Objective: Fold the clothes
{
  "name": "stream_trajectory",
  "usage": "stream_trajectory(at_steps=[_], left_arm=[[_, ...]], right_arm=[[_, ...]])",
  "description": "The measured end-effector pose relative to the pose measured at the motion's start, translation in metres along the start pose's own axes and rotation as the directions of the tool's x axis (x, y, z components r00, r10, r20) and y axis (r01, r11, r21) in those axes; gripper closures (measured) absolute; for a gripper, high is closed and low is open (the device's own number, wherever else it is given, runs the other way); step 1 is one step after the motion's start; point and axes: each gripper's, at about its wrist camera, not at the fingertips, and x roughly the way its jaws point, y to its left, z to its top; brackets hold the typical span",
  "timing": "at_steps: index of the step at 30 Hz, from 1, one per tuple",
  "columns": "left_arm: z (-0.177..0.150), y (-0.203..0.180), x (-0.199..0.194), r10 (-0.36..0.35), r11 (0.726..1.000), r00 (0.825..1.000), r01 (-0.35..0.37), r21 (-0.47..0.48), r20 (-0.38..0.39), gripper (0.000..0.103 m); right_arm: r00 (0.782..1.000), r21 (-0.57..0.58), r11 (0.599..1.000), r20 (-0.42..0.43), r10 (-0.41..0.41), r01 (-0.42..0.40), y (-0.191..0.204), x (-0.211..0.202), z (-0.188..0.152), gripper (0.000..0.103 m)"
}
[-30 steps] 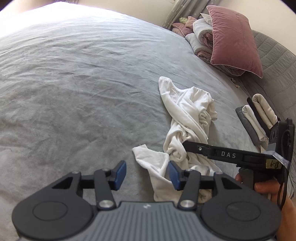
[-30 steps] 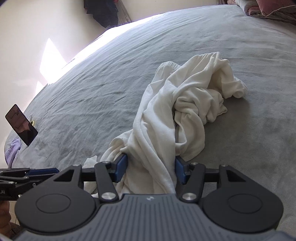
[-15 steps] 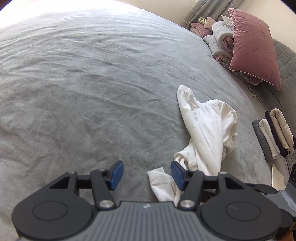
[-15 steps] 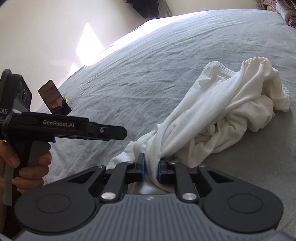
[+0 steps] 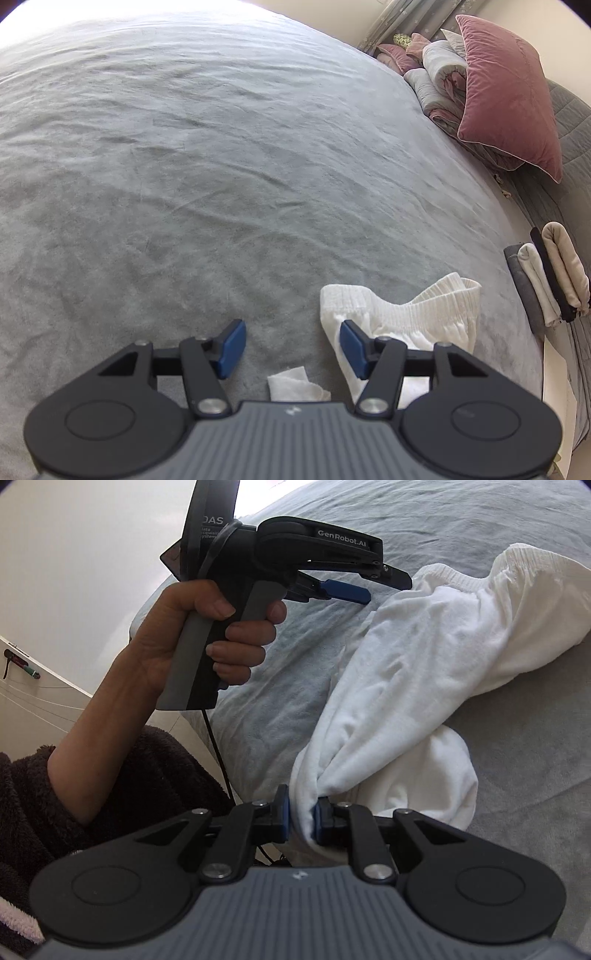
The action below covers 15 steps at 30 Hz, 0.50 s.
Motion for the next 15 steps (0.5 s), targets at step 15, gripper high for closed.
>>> stream_trajectory(at_steps=[15], left_arm=[[0.001, -0.009, 0.012, -0.001, 1.000, 1.000, 0.001, -0.007, 0.029, 0.066]], right_arm=[[0.896, 0.181, 0.932, 0.267, -0.354, 0.314, -0.074, -0.095, 0.024, 0.044]])
